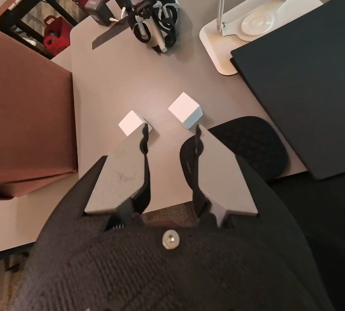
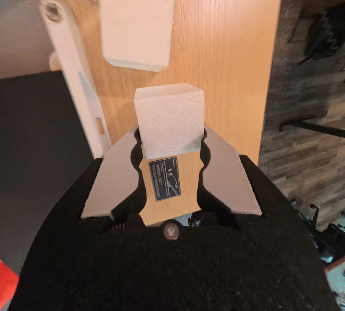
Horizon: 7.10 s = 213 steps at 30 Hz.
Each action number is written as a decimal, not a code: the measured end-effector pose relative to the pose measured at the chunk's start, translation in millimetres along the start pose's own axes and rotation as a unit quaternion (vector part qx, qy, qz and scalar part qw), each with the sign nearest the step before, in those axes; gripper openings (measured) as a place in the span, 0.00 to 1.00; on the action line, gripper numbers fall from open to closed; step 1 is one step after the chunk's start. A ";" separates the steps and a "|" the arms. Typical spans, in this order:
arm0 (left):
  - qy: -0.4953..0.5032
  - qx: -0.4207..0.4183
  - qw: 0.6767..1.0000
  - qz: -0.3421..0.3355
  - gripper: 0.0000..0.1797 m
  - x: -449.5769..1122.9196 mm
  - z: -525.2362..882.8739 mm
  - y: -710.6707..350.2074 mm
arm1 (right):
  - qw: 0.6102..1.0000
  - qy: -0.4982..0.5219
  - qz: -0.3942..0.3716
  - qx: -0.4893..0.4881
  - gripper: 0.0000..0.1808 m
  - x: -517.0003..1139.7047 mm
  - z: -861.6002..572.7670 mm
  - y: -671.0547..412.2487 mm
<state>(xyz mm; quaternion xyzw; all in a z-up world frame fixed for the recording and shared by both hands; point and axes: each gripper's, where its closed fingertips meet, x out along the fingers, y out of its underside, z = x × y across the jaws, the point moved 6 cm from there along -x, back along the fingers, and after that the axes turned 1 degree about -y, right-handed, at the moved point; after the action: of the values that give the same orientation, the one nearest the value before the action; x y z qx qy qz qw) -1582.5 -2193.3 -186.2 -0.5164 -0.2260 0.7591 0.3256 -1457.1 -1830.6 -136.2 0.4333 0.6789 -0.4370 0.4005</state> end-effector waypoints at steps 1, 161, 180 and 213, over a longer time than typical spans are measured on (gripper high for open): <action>-0.002 0.004 1.000 0.002 0.26 0.4 -0.7 0.2 | 1.000 0.013 -0.018 0.004 0.33 -13.9 4.7 2.5; 0.316 0.208 0.926 0.010 0.36 62.6 -129.1 -131.8 | 0.873 0.074 -0.129 0.464 0.33 -23.7 237.2 330.2; 0.217 0.111 0.969 0.036 0.37 153.6 -7.9 -273.0 | 0.811 0.076 -0.073 0.575 0.33 -17.4 266.2 348.6; 0.186 0.079 0.973 0.114 0.36 196.4 -15.8 -239.9 | 0.812 0.043 -0.069 0.578 0.34 -7.0 283.3 354.7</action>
<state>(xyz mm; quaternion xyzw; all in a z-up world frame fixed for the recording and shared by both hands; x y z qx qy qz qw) -1555.2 -1885.7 -154.1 -0.6434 -0.0404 0.6975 0.3129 -1075.4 -2012.7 -301.3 0.5553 0.3463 -0.7559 0.0154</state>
